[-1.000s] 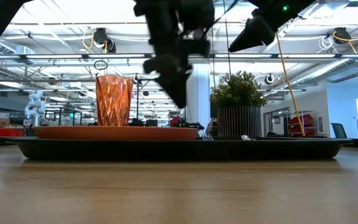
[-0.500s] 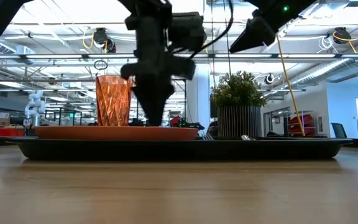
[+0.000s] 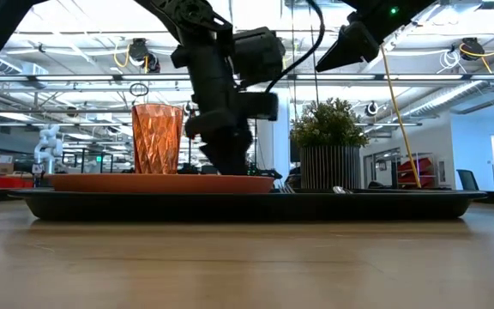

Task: Pick and place plate/cup/fork/spoon on tray
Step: Adjust the orange plate on the black serving tray

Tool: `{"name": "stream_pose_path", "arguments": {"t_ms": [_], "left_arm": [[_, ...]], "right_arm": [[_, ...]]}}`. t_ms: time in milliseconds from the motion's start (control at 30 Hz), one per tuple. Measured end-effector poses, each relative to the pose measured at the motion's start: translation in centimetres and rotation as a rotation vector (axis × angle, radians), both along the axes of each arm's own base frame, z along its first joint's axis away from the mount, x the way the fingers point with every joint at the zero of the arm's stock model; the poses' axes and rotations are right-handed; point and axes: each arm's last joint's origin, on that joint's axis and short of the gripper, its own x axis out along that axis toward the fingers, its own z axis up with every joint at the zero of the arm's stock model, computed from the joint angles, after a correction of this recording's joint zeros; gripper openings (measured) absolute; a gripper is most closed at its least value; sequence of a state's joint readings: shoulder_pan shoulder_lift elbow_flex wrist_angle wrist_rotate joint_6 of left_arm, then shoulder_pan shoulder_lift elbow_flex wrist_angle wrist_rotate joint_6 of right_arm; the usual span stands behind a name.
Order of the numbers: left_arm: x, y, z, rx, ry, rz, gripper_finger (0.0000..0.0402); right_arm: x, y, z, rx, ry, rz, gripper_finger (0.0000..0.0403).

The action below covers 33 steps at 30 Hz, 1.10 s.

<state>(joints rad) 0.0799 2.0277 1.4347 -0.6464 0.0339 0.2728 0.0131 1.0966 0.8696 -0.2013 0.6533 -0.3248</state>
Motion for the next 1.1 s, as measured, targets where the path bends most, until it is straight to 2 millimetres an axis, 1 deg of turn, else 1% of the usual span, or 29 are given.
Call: {"name": "stream_pose_path", "arguments": {"t_ms": [333,500,600,667,700,833,900,1000,1067,1100], "left_arm": [[2.0,0.1,1.0,0.024,-0.236,-0.073,0.0172],[2.6,0.1,1.4,0.035,-0.308,-0.077,0.0172],[2.5,0.1,1.4,0.039,-0.297,-0.075,0.0172],[2.0,0.2,1.8,0.063,-0.252,-0.061,0.0172],[1.8,0.2,2.3,0.081,-0.229,-0.051,0.0172],[0.5,0.3,5.7,0.145,-0.18,0.022,0.0172],[-0.4,0.2,6.7,0.136,-0.154,0.063,0.0172],[-1.8,0.1,7.3,0.108,-0.071,0.118,0.0172],[-2.6,0.0,6.9,0.095,0.019,0.146,0.0172],[-3.0,0.0,6.3,0.091,0.073,0.156,0.0172]], "right_arm": [[0.0,0.0,0.0,-0.001,0.001,0.0,0.0157],[0.0,0.0,0.0,-0.001,0.002,0.001,0.0157],[0.0,0.0,0.0,-0.001,0.002,0.001,0.0157],[0.0,0.0,0.0,-0.001,0.002,0.001,0.0157],[0.0,0.0,0.0,-0.002,0.003,0.001,0.0157],[0.0,0.0,0.0,-0.003,0.006,0.002,0.0157],[0.0,0.0,-0.1,-0.003,0.01,0.002,0.0157],[0.0,0.0,0.0,-0.003,0.008,0.002,0.0157],[0.0,0.0,0.0,-0.003,0.008,0.002,0.0157],[0.0,0.0,0.0,-0.002,0.008,0.001,0.0157]]}}
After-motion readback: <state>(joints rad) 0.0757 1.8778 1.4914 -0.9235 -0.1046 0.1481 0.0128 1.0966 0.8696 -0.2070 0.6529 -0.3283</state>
